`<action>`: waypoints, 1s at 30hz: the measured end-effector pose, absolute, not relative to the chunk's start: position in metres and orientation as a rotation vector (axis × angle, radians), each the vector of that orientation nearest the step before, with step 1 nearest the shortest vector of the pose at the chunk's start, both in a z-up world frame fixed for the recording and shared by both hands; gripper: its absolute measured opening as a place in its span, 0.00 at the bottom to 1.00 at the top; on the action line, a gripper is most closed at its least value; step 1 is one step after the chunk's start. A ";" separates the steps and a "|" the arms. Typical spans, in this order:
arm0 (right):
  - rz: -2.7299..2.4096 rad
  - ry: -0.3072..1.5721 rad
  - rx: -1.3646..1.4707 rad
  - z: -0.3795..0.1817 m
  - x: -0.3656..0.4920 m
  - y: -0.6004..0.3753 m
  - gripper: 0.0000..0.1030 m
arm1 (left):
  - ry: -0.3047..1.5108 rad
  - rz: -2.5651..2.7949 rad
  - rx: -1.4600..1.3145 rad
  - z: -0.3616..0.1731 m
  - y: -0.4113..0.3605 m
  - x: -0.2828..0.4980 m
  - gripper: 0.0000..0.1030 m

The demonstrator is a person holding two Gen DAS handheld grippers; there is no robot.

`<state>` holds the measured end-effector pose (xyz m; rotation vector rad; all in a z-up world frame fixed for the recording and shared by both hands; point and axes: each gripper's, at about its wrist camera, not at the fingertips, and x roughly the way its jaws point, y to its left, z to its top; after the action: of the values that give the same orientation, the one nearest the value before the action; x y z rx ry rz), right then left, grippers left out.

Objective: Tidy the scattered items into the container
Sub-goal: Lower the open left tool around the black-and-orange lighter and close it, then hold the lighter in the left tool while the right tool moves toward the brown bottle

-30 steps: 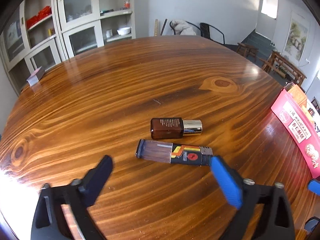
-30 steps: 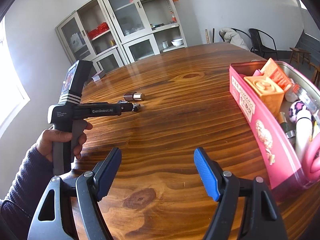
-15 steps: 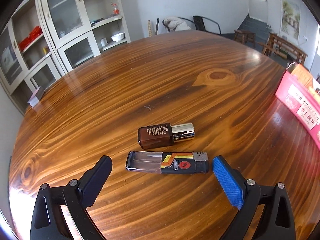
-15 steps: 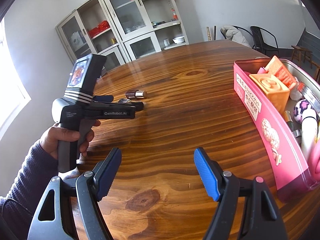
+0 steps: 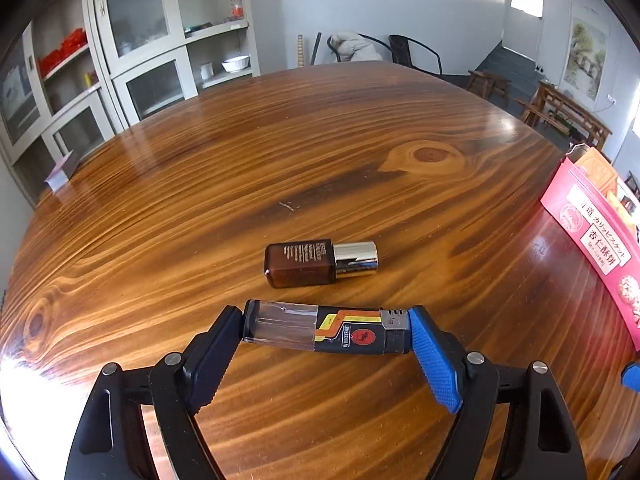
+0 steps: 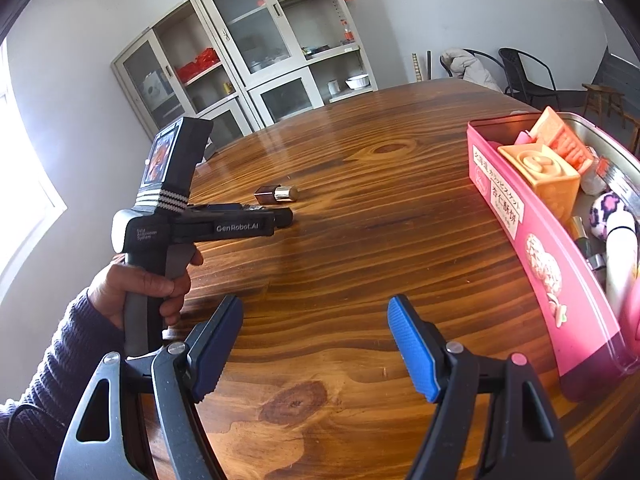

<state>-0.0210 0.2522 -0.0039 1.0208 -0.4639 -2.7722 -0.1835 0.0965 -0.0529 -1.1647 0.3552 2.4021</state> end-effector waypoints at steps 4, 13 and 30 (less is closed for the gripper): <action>-2.768 -0.469 1.025 -0.005 -0.022 0.253 0.76 | 0.343 2.438 -1.160 -0.052 0.089 -0.180 0.82; -2.767 -0.479 1.032 -0.006 -0.026 0.256 0.76 | 0.263 2.499 -1.169 -0.045 0.066 -0.176 0.82; -2.719 -0.396 1.067 -0.005 -0.048 0.238 0.76 | 0.200 2.589 -1.194 -0.042 0.015 -0.164 0.82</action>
<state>-0.0483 0.2384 -0.0052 1.0673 -0.3959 -2.7188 -0.1642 0.0146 -0.0420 -1.1938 0.2000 2.5892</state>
